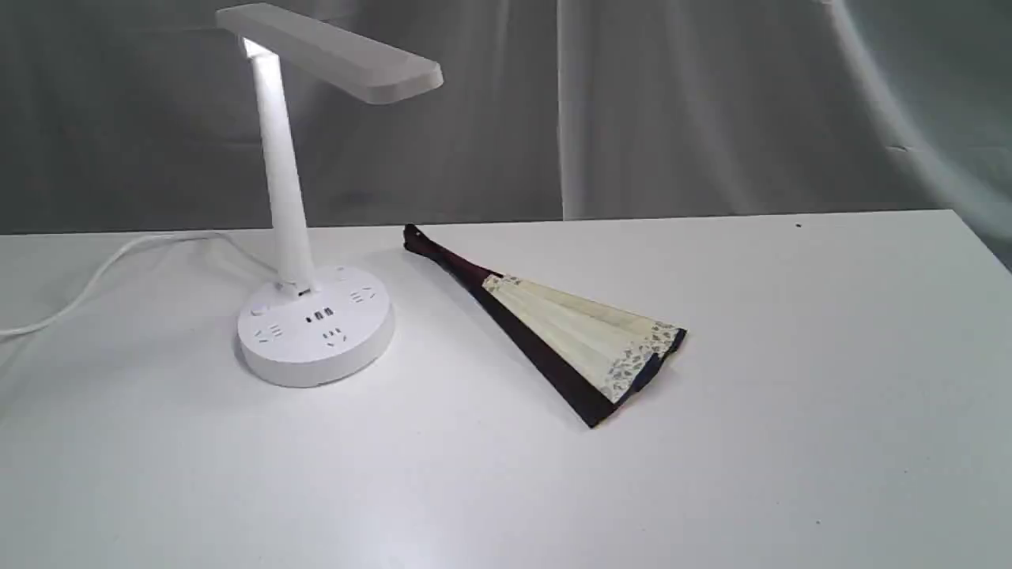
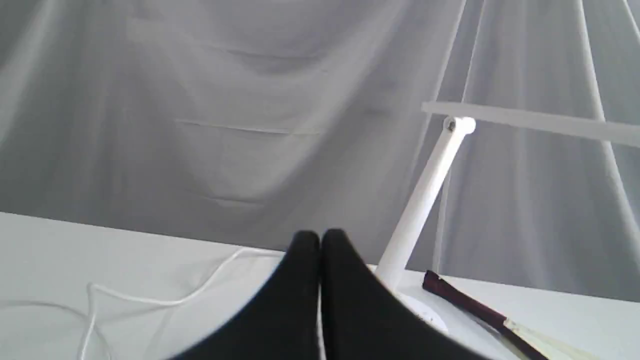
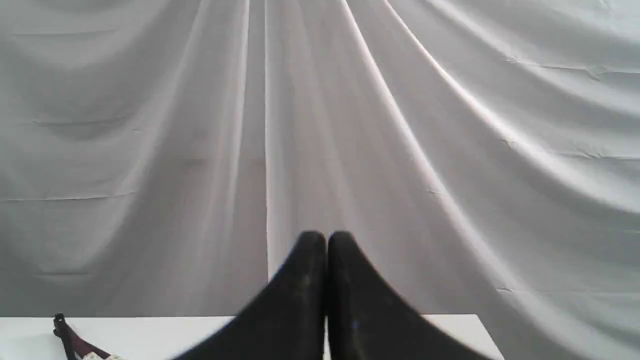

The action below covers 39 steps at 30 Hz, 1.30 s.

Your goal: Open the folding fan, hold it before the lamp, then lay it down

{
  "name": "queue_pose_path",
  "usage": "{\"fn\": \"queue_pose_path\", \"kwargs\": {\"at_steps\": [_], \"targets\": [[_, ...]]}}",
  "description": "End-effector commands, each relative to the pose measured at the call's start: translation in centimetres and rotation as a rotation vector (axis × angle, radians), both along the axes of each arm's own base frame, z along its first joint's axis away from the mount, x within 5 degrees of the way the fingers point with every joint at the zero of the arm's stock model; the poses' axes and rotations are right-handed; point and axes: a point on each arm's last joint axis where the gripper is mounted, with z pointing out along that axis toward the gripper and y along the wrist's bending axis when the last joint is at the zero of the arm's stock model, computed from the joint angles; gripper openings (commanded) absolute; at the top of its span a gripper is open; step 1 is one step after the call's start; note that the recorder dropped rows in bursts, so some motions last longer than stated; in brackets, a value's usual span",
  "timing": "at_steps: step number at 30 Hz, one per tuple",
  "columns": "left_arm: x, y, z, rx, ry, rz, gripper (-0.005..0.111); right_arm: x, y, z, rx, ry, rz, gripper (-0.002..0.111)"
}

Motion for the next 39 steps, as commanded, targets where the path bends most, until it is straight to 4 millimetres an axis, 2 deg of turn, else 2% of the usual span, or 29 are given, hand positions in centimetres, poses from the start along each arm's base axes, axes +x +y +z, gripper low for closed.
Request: {"fn": "queue_pose_path", "kwargs": {"at_steps": [1,5,15,27,36,39], "targets": [[-0.2,0.0,0.5,-0.017,-0.033,-0.002,0.0,-0.2,0.0,0.0,0.054,0.042,0.01,0.0],[0.3,0.0,0.4,-0.019,-0.005,-0.002,0.0,0.2,0.0,-0.7,0.071,0.126,0.011,0.0],[5.7,0.2,-0.6,-0.017,0.259,0.005,0.0,3.0,0.1,-1.8,0.077,0.326,0.005,0.0],[10.6,0.3,-2.9,-0.035,0.501,0.004,0.0,5.6,0.2,-3.0,0.134,0.509,0.009,0.0],[13.9,0.4,-5.5,-0.035,0.714,0.003,0.001,9.7,0.2,0.2,0.072,0.622,0.015,0.0],[15.3,0.5,-5.1,-0.033,0.788,0.001,0.003,11.6,0.2,0.5,0.026,0.685,0.022,0.002]]}}
